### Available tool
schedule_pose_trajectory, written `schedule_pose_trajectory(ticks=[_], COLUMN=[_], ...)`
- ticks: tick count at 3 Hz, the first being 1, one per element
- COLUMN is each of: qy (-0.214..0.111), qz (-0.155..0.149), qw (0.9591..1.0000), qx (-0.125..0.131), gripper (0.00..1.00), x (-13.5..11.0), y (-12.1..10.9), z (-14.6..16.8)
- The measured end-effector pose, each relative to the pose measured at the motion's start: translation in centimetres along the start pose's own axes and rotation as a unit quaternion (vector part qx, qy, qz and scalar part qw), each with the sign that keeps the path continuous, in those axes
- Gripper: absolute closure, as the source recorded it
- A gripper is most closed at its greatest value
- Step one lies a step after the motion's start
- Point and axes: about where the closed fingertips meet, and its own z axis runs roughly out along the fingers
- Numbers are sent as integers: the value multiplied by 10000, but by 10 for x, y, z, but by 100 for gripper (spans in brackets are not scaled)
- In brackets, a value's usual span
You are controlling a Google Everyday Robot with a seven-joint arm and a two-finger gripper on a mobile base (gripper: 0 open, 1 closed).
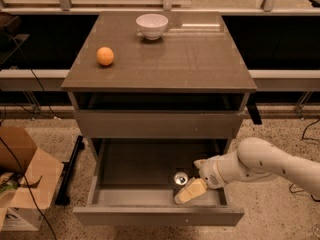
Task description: Pick redbull can from middle drawer and place on counter
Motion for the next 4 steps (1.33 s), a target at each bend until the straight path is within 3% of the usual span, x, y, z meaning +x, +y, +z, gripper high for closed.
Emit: schedule_pose_trajectory(ticks=[3,4], qy=[-583,-614], qz=[523,675], qw=[9969,9958], qx=[-88,-120], gripper=[0,18], x=[32,34], y=[-54,-65], z=[78,97])
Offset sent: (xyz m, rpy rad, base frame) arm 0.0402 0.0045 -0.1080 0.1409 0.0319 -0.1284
